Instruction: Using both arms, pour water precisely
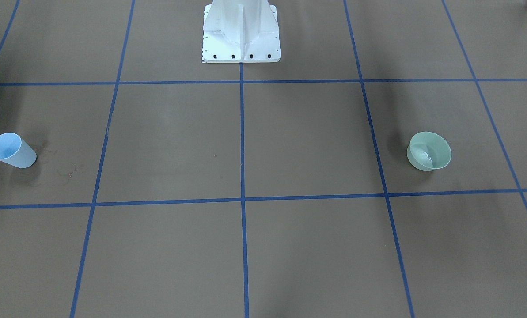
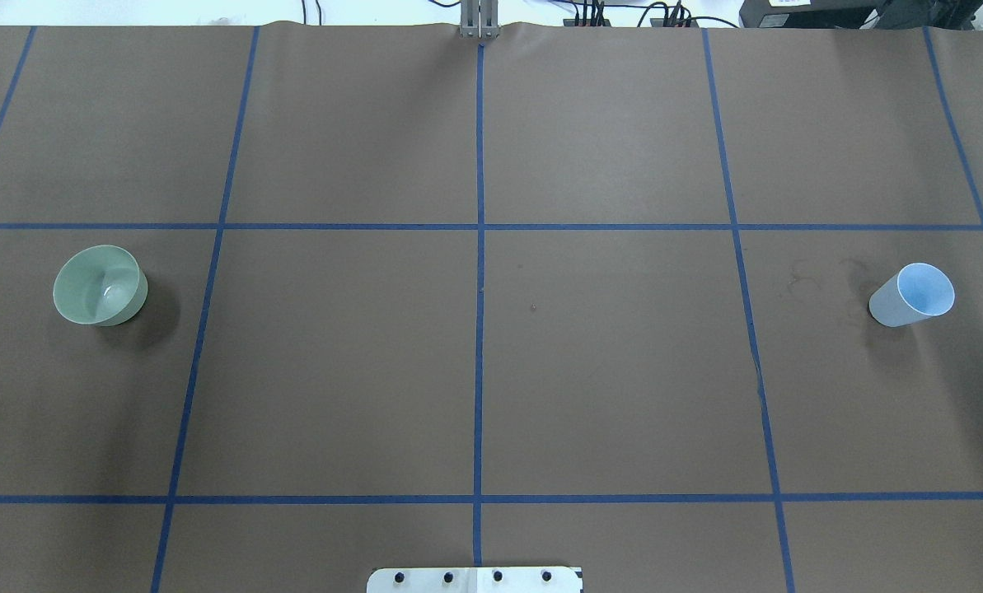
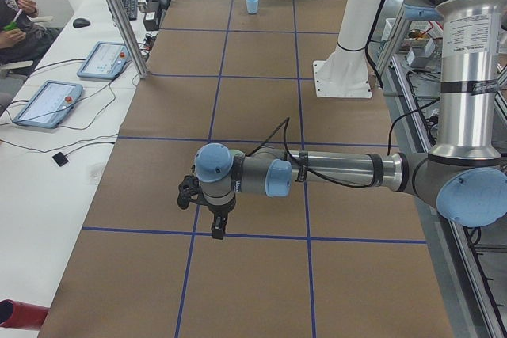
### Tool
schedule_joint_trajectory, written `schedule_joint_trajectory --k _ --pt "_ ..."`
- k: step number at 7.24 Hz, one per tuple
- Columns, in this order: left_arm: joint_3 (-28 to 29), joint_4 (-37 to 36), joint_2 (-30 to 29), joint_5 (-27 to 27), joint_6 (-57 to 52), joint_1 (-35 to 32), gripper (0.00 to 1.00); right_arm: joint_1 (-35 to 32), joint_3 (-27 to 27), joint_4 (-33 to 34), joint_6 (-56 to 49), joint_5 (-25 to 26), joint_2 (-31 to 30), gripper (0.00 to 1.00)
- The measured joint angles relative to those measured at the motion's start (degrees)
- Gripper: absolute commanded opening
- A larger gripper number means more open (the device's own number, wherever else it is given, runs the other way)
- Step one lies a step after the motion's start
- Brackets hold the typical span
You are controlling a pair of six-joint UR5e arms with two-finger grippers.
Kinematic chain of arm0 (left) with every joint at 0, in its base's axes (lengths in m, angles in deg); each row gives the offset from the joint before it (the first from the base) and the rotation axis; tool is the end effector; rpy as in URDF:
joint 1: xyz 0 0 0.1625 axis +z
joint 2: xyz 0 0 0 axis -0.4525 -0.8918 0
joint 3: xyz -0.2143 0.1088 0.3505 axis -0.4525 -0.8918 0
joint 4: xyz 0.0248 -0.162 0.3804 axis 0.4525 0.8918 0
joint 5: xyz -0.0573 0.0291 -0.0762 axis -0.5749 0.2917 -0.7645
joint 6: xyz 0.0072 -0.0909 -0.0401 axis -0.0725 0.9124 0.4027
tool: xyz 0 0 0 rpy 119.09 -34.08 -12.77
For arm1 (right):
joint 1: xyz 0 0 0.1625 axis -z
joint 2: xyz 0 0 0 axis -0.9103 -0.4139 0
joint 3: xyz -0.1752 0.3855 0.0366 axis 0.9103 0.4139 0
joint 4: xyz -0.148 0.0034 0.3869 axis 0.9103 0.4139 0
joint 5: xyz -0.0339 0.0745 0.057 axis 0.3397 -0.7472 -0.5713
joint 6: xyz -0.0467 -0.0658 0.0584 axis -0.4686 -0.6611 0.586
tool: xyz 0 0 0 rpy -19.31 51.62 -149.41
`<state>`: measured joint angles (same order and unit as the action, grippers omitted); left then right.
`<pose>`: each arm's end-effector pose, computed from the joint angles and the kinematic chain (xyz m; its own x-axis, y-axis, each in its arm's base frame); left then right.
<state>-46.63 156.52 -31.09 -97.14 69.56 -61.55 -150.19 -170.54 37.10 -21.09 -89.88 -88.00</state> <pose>-0.0490 -0.4734 0.6361 0.6944 0.1005 -0.7125 -0.0457 0.9944 0.0957 0.0171 -0.4849 0.6238 0.6923 -0.0394 0.7205 -0.0174 0.9973 0.0713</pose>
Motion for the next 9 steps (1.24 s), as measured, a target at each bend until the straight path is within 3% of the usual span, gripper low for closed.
schedule_joint_trajectory --k 5,9 --pt "-0.68 1.96 0.07 -0.12 3.72 3.38 1.0 0.0 -0.17 0.0 0.07 -0.16 -0.04 1.0" --pt "-0.37 2.5 -3.15 0.14 14.84 14.73 1.0 0.0 -0.19 -0.02 -0.01 -0.2 -0.04 1.0"
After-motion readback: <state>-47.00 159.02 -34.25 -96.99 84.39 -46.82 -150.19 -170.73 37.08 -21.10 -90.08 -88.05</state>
